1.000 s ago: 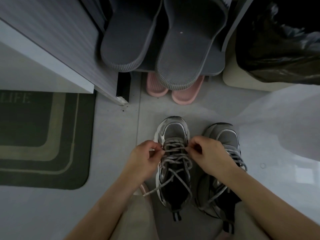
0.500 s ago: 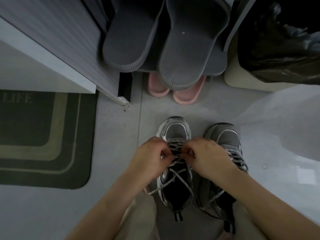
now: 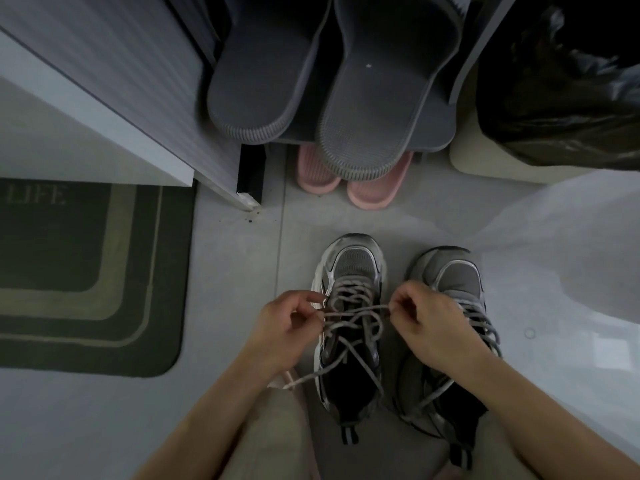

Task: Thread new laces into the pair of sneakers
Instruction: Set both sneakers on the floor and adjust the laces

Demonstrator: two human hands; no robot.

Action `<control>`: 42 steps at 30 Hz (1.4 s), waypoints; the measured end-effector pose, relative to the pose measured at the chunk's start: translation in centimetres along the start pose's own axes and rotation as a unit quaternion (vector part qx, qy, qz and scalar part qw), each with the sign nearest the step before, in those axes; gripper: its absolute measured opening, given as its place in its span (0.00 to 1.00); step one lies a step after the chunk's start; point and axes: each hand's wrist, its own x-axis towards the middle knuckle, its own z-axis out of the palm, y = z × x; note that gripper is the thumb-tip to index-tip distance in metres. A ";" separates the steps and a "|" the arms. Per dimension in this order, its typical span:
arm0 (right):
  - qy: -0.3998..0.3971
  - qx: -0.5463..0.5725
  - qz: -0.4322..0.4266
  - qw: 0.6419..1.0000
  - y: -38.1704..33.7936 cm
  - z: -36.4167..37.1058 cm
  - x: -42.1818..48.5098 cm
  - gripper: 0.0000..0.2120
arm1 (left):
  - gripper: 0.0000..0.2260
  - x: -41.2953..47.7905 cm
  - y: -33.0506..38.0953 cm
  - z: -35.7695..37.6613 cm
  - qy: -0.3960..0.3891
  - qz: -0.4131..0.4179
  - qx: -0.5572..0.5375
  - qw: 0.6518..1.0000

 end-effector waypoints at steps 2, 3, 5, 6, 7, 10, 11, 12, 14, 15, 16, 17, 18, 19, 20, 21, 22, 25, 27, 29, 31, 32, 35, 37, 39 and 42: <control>0.004 0.003 0.006 1.000 0.5 -0.2 -0.1 0.03 | 0.04 0.0 -0.2 -0.3 0.007 -0.005 -0.013 1.000; 0.008 0.005 0.009 1.000 0.7 -0.3 -0.2 0.04 | 0.06 0.0 -0.5 -0.4 0.010 -0.011 -0.021 1.000; 0.017 0.004 0.017 1.000 0.9 -0.3 -0.4 0.05 | 0.10 -0.1 -0.8 -0.3 0.019 -0.031 -0.043 0.998; 0.020 0.003 0.021 1.000 0.9 -0.4 -0.5 0.05 | 0.11 -0.2 -0.9 -0.2 0.022 -0.042 -0.049 0.998; 0.019 0.001 0.019 1.000 0.8 -0.4 -0.6 0.05 | 0.11 -0.3 -1.0 0.0 0.022 -0.050 -0.055 0.997; -0.003 -0.010 -0.004 1.000 0.7 -0.1 -0.6 0.07 | 0.10 -0.3 -1.1 0.1 0.013 -0.051 -0.058 0.997; -0.005 -0.005 -0.012 1.000 0.6 0.0 -0.5 0.06 | 0.08 -0.2 -1.0 0.0 0.007 -0.048 -0.047 0.998; -0.001 0.006 -0.013 1.000 0.5 0.1 -0.3 0.05 | 0.06 -0.1 -0.8 0.0 0.002 -0.044 -0.028 0.999; 0.011 0.042 0.001 0.999 0.1 0.3 0.4 0.04 | 0.05 0.2 0.2 0.2 0.002 -0.045 -0.006 0.999; 0.015 0.062 0.016 0.998 0.0 0.5 0.9 0.06 | 0.06 0.4 0.6 0.3 0.008 -0.055 -0.010 0.998; 0.012 0.082 0.035 0.996 0.0 0.6 1.3 0.08 | 0.07 0.7 1.1 0.5 0.011 -0.074 -0.020 0.997; 0.008 0.100 0.050 0.994 0.0 0.8 1.6 0.10 | 0.09 0.9 1.6 0.6 0.009 -0.095 -0.032 0.995; 0.004 0.108 0.060 0.992 -0.1 0.7 1.8 0.12 | 0.11 1.2 1.9 0.7 0.004 -0.109 -0.032 0.994; 0.007 0.113 0.062 0.992 -0.1 0.8 1.8 0.13 | 0.12 1.4 2.0 0.7 -0.004 -0.107 -0.007 0.994; 0.014 0.119 0.056 0.991 -0.2 0.7 1.7 0.13 | 0.13 1.5 2.0 0.6 -0.015 -0.087 0.038 0.995; 0.027 0.117 0.041 0.992 -0.2 0.7 1.5 0.12 | 0.13 1.6 2.0 0.4 -0.027 -0.066 0.080 0.994; 0.046 0.096 0.016 0.994 -0.3 0.7 1.2 0.09 | 0.14 1.5 1.8 0.3 -0.035 -0.047 0.113 0.992; 0.079 -0.020 -0.101 0.992 -0.5 1.0 0.7 0.09 | 0.09 1.0 1.7 0.7 -0.039 0.004 0.149 0.988; 0.079 -0.102 -0.147 0.981 -0.6 1.5 0.4 0.11 | 0.05 0.5 2.2 1.1 -0.027 0.048 0.211 0.976; 0.074 -0.167 -0.162 0.970 -0.8 1.6 0.5 0.10 | 0.04 0.4 2.5 1.3 -0.025 0.068 0.246 0.967; 0.069 -0.205 -0.166 0.962 -1.1 1.8 0.6 0.10 | 0.03 0.5 2.3 1.3 -0.017 0.065 0.250 0.966; 0.075 -0.214 -0.167 0.960 -1.1 1.9 0.6 0.10 | 0.02 0.6 2.2 1.3 -0.008 0.061 0.233 0.971; 0.097 -0.181 -0.134 0.970 -0.6 1.3 0.4 0.06 | 0.01 0.4 1.9 1.1 0.046 0.068 0.160 0.984; 0.105 -0.084 -0.070 0.988 -0.2 0.5 0.5 0.07 | 0.05 0.7 1.7 0.9 0.084 0.063 0.106 0.989; 0.061 0.004 0.003 0.998 0.2 0.1 1.2 0.06 | 0.06 1.4 1.5 0.6 0.064 0.018 0.088 0.994; 0.013 0.011 0.048 0.999 -0.5 0.0 2.2 0.05 | 0.10 2.0 1.8 0.7 -0.003 -0.072 0.098 0.993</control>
